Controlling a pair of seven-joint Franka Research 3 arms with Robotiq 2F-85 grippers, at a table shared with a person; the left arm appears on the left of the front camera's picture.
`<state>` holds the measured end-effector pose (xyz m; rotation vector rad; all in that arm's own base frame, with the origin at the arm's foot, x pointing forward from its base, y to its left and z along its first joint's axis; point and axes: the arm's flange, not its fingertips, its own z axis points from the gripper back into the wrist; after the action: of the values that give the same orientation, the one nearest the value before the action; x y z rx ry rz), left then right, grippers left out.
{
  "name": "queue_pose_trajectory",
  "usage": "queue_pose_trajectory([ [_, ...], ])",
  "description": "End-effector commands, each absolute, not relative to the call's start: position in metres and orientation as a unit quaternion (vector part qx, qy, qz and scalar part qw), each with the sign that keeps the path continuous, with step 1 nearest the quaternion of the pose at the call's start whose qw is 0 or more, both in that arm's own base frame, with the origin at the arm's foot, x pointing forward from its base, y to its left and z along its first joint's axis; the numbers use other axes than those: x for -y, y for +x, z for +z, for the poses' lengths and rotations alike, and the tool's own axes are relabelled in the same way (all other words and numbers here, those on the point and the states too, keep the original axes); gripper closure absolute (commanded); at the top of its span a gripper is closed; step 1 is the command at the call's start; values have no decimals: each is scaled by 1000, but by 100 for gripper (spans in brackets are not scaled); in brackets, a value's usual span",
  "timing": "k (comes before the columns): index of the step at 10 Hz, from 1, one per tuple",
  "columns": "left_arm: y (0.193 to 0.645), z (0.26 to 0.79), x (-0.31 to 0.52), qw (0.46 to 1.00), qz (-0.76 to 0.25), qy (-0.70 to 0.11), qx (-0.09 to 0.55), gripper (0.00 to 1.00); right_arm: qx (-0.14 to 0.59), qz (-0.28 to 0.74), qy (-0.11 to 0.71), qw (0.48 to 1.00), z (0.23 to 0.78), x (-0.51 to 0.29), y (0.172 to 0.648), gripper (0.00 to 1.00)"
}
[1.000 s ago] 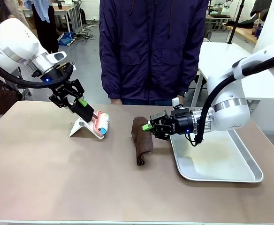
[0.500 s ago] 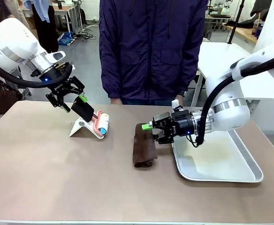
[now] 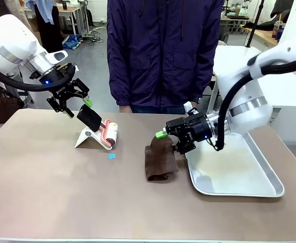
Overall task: Clean the surface of the table.
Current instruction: Return the Lint Roller and towel to their original positions.
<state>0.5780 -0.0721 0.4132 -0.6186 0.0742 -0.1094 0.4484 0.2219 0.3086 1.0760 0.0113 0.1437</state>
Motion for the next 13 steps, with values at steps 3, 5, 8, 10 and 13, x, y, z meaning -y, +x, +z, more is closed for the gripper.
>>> queue_pose_trajectory([
  [3, 553, 435, 49, 940, -70, -335, -17, 0, 7, 107, 398, 911, 359, -238, 456, 0],
  [5, 529, 456, 30, 922, -88, -377, -8, 0, 40, 91, 403, 910, 371, -223, 454, 0],
  [8, 486, 480, 1, 890, -110, -443, 16, 0, 77, 116, 511, 848, 392, -210, 442, 0],
  [10, 460, 481, -16, 873, -129, -471, 10, 0, 47, 106, 577, 808, 392, -198, 428, 0],
  [13, 408, 463, -33, 863, -129, -480, 89, 0, 5, 89, 660, 746, 385, -162, 391, 0],
])
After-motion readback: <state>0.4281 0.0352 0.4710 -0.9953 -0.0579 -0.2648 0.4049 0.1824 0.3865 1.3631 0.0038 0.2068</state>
